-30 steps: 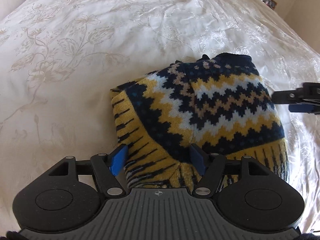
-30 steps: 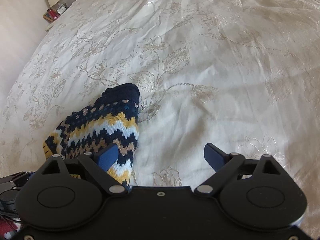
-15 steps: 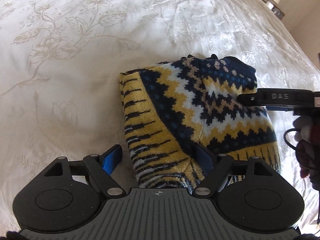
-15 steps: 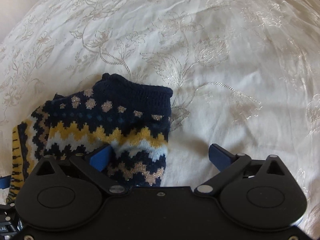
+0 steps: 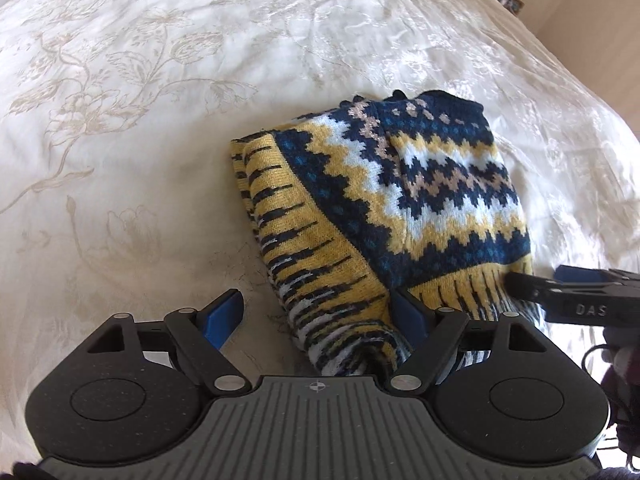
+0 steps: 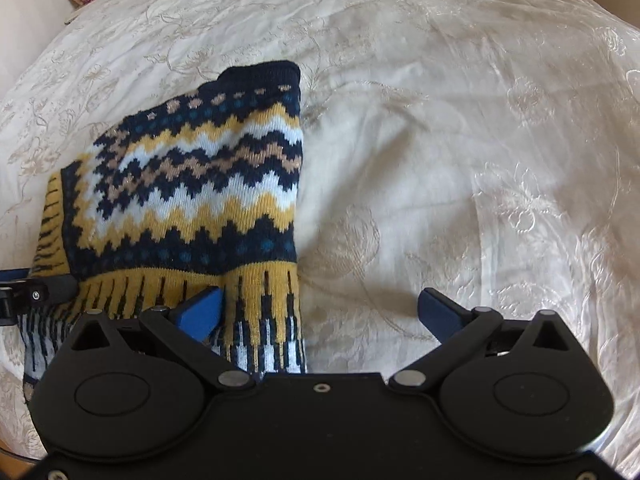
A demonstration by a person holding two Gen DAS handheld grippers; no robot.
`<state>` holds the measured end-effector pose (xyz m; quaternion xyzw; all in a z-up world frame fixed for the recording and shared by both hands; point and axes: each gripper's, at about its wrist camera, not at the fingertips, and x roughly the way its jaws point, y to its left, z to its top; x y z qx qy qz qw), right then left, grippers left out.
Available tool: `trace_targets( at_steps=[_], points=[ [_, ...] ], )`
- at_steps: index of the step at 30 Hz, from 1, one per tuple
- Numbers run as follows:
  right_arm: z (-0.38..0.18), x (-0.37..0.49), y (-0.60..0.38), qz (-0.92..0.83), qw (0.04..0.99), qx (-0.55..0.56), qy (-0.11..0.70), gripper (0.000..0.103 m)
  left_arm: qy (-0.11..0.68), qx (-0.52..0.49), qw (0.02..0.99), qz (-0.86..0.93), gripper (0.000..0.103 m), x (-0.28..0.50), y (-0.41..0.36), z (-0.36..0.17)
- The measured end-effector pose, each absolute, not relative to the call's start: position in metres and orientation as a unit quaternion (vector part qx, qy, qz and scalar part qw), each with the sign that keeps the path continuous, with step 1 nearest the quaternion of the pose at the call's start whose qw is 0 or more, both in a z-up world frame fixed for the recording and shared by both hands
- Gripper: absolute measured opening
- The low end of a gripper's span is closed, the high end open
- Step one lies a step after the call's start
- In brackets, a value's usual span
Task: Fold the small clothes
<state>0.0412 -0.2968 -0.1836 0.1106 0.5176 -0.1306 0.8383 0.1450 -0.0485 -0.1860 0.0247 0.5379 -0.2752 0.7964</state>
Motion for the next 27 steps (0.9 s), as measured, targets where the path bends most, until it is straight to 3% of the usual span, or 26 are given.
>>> trace_targets(
  at_steps=[11,14,27],
  points=[
    [-0.169,0.02,-0.286,-0.153,0.848,0.127,0.491,0.102,0.527,0.011,0.804,-0.276,0.082,0.133,-0.033,-0.17],
    [-0.161,0.011,-0.282,-0.133,0.856,0.129,0.482,0.102,0.503,0.025,0.827,-0.249,0.103,0.118,-0.031,-0.153],
    [-0.097,-0.039,-0.291,-0.067,0.898,0.15,0.409,0.102,0.456,0.057,0.868,-0.189,0.101,0.049,-0.054,-0.076]
  ],
)
